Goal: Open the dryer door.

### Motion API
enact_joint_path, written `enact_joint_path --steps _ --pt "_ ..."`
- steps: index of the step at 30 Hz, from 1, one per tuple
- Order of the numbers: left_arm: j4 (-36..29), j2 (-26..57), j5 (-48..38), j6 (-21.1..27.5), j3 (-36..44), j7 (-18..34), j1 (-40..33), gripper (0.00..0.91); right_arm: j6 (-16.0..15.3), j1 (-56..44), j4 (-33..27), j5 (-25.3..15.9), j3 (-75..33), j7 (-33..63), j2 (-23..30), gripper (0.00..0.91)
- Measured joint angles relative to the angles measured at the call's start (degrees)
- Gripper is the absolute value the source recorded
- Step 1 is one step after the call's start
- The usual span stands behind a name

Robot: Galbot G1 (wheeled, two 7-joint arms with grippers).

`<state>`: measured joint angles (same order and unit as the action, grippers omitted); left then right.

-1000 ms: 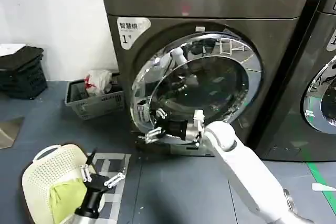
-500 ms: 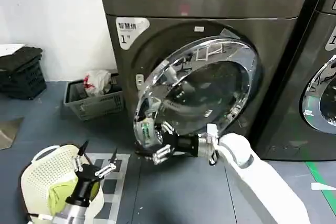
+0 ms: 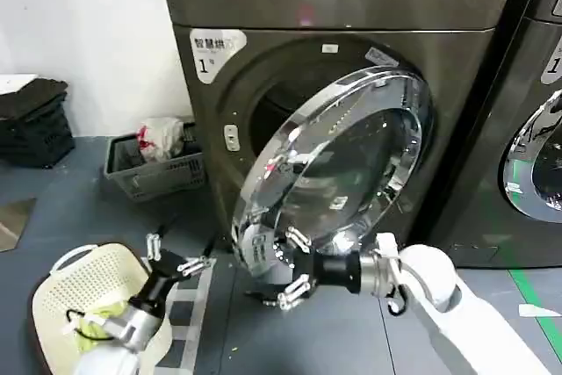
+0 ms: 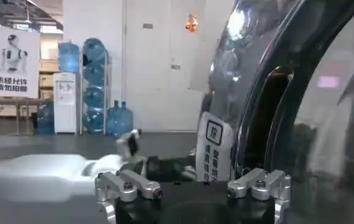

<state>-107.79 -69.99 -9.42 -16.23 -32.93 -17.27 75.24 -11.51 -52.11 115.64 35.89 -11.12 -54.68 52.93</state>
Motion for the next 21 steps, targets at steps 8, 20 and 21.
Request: enact_joint_path --steps 8,20,21 --pt "3.14 3.19 -4.76 1.83 5.86 -1.44 -7.71 0.907 0.52 -7.69 3.5 0.67 -7.66 1.22 -1.35 0.907" --pt "6.82 5.05 -5.44 1.67 17.4 -4.7 -17.89 0.907 2.72 -20.94 5.81 -1.0 -23.35 3.34 0.34 0.907" --pt "6.93 5.03 -5.5 1.62 18.28 -4.8 -18.58 0.907 2.99 -22.26 6.13 -1.0 -25.01 3.92 0.67 0.907"
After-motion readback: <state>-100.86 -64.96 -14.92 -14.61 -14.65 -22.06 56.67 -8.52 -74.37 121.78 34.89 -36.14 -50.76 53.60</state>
